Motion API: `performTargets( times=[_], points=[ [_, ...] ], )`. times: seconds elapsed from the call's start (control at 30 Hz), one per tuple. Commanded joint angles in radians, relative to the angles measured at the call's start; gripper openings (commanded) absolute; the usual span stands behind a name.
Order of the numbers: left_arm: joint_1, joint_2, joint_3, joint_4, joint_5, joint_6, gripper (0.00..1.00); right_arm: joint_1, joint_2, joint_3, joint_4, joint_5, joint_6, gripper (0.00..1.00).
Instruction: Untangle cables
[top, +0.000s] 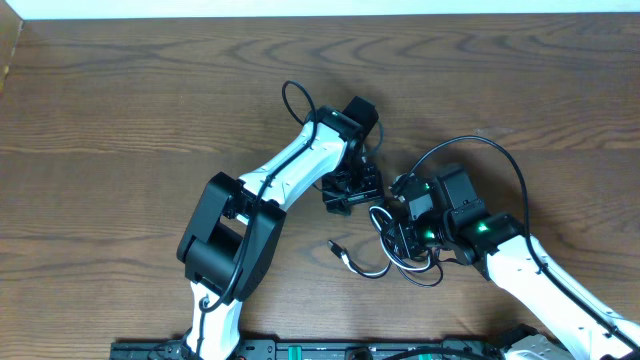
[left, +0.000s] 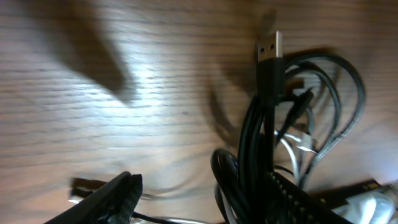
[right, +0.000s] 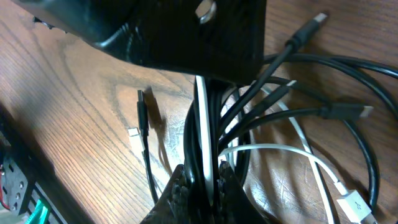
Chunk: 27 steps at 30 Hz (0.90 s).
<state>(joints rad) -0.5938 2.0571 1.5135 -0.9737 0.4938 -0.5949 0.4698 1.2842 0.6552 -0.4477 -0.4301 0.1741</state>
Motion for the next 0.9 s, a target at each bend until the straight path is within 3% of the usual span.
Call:
performTargets(
  times=[0.0,0.2,0.33,0.5,0.57,0.6,0.77,0.87],
  points=[
    [0.003,0.0,0.0,-0.041,-0.095,0.051,0.68,0.009,-0.005,-0.004,0.002,0.014,-0.015,0.01],
    [0.003,0.0,0.028,-0.111,-0.131,0.194,0.68,0.009,-0.005,-0.004,-0.01,-0.033,-0.014,0.01],
    [0.003,0.0,0.028,-0.126,-0.207,0.302,0.58,0.009,-0.005,-0.004,-0.005,-0.048,-0.013,0.01],
    [0.003,0.0,0.028,-0.113,-0.208,0.31,0.57,0.009,-0.005,-0.004,-0.014,-0.039,-0.01,0.01],
    [0.003,0.0,0.028,-0.1,-0.208,0.316,0.4,0.009,-0.005,-0.004,-0.016,-0.039,-0.01,0.01],
    [0.003,0.0,0.028,-0.091,-0.208,0.332,0.39,0.009,-0.005,-0.004,-0.016,-0.039,-0.01,0.01],
    [0.003,0.0,0.028,-0.087,-0.208,0.415,0.39,0.009,-0.005,-0.004,-0.014,-0.039,-0.01,0.01],
    [0.003,0.0,0.026,-0.087,-0.208,0.423,0.46,0.009,-0.005,-0.004,-0.014,-0.039,-0.011,0.01]
  ],
)
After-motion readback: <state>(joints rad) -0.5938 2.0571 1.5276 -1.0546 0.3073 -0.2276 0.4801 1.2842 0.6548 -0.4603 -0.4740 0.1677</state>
